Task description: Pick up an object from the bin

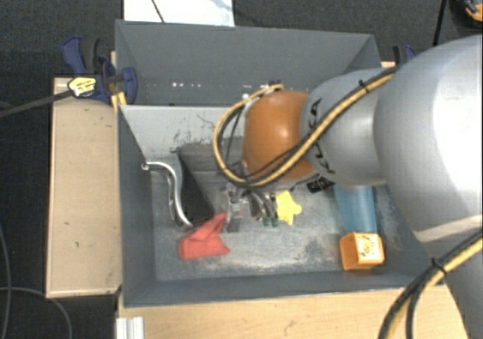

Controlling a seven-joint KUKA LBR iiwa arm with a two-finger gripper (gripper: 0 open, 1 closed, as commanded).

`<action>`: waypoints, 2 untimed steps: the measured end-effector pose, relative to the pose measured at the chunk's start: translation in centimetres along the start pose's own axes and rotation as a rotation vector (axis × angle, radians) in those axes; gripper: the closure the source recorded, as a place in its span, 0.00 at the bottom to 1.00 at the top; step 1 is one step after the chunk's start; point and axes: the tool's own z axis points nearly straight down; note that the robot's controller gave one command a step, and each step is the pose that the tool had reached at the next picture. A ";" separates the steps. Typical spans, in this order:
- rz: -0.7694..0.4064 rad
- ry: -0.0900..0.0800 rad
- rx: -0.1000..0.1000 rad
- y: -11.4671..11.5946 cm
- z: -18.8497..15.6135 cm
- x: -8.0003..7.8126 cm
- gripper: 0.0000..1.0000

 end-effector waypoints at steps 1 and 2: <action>-0.010 0.007 0.002 0.5 -4.5 2.3 1.00; -0.015 -0.001 0.000 1.9 -3.0 1.8 0.00</action>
Offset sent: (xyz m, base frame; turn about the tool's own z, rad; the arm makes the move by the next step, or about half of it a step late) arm -0.0170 0.0238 -0.0005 -0.0145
